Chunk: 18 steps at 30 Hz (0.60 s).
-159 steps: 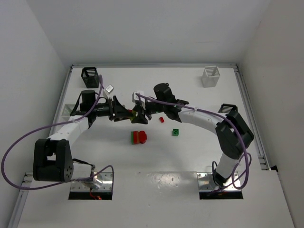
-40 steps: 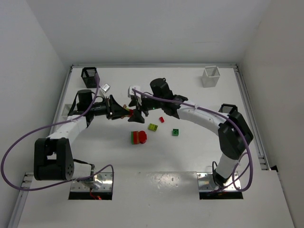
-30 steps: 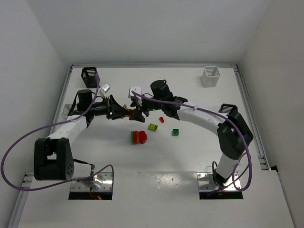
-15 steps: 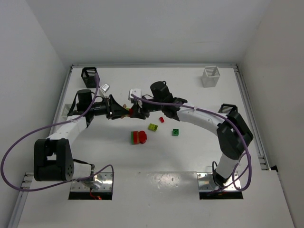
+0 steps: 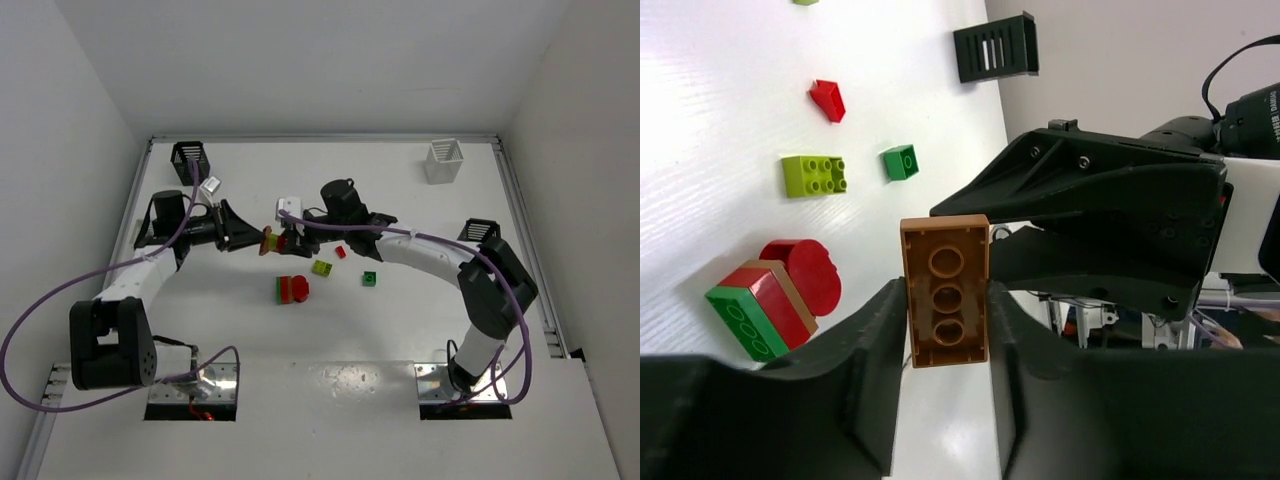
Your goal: Sort the legos into containers by color
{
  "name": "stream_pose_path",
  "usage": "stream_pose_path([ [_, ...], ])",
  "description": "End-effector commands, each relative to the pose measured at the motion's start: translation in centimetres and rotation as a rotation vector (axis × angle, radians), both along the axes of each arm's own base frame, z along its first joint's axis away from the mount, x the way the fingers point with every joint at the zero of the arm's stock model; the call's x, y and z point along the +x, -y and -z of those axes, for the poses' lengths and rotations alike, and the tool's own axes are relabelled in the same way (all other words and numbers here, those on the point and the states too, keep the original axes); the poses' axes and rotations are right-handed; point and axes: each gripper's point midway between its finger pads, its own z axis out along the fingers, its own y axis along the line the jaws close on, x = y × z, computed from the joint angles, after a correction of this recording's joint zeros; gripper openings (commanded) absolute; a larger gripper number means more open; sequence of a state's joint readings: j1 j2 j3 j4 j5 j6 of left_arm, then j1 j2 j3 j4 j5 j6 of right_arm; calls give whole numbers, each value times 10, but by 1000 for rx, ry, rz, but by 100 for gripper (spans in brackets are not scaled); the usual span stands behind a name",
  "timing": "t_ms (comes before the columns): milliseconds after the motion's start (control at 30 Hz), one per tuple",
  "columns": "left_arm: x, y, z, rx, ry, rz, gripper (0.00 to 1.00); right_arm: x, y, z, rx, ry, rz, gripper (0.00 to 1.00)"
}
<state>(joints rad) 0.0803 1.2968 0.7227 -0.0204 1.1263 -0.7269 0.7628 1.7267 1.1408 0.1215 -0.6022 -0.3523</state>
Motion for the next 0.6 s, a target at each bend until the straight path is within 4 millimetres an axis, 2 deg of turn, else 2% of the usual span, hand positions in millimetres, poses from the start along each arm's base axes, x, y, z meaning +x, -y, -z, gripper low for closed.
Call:
stream_pose_path([
  [0, -5, -1, -15, 7, 89, 8, 34, -1, 2, -20, 32, 59, -16, 2],
  [100, -5, -1, -15, 7, 89, 8, 34, -1, 2, -20, 32, 59, -16, 2],
  [167, -4, -1, -13, 2, 72, 6, 41, -1, 2, -20, 32, 59, -16, 2],
  [300, -4, -1, -11, 1, 63, 6, 61, 0, 1, -23, 31, 68, -20, 2],
  [567, -3, 4, -6, 16, 52, 8, 62, 2, -1, -25, 32, 69, -19, 2],
])
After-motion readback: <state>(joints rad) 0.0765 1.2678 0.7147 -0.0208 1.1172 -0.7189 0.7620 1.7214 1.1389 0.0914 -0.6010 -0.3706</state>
